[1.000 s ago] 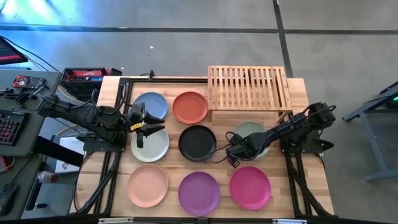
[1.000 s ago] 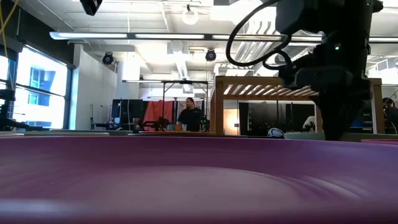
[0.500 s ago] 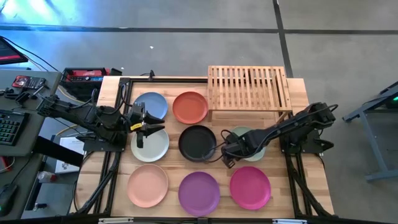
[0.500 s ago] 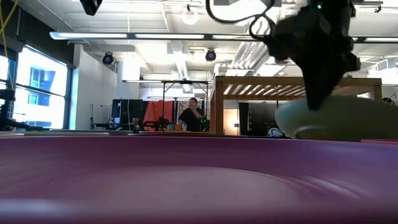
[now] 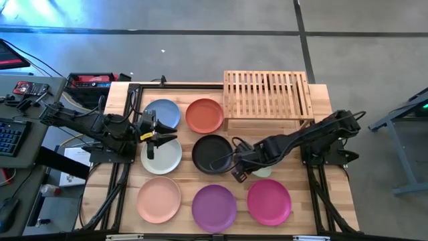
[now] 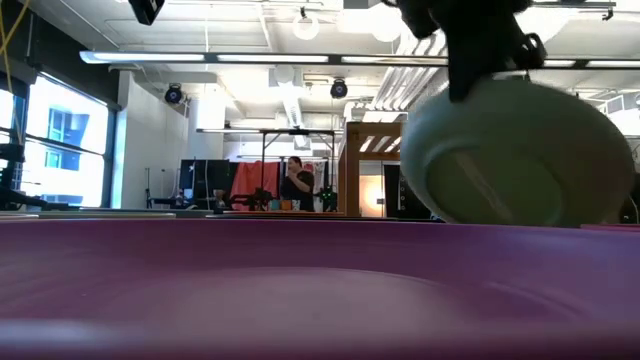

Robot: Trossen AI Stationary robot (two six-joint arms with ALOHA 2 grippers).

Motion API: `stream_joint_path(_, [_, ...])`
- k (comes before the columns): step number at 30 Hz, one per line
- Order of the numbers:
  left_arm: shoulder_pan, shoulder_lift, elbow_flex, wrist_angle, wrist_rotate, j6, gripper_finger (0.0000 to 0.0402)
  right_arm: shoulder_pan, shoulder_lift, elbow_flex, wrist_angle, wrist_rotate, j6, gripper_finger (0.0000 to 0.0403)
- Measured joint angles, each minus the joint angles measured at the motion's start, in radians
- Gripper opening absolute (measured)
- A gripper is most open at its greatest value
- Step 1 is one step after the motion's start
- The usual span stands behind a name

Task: Place and stack plates onto a shelf
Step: Put the green plate on the shelf

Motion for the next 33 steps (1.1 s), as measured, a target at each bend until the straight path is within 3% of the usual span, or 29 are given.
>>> stream_joint_path(21, [0.000,0.000,0.000,0.000,0.000,0.001,0.0108,-0.003,0.000,0.391,-0.079,0.124,-0.221,0.0000])
stream_joint_path(33, [0.000,0.000,0.000,0.000,-0.025,0.003,0.0108,-0.048,0.000,0.650,-0.347,0.338,-0.385,0.0000])
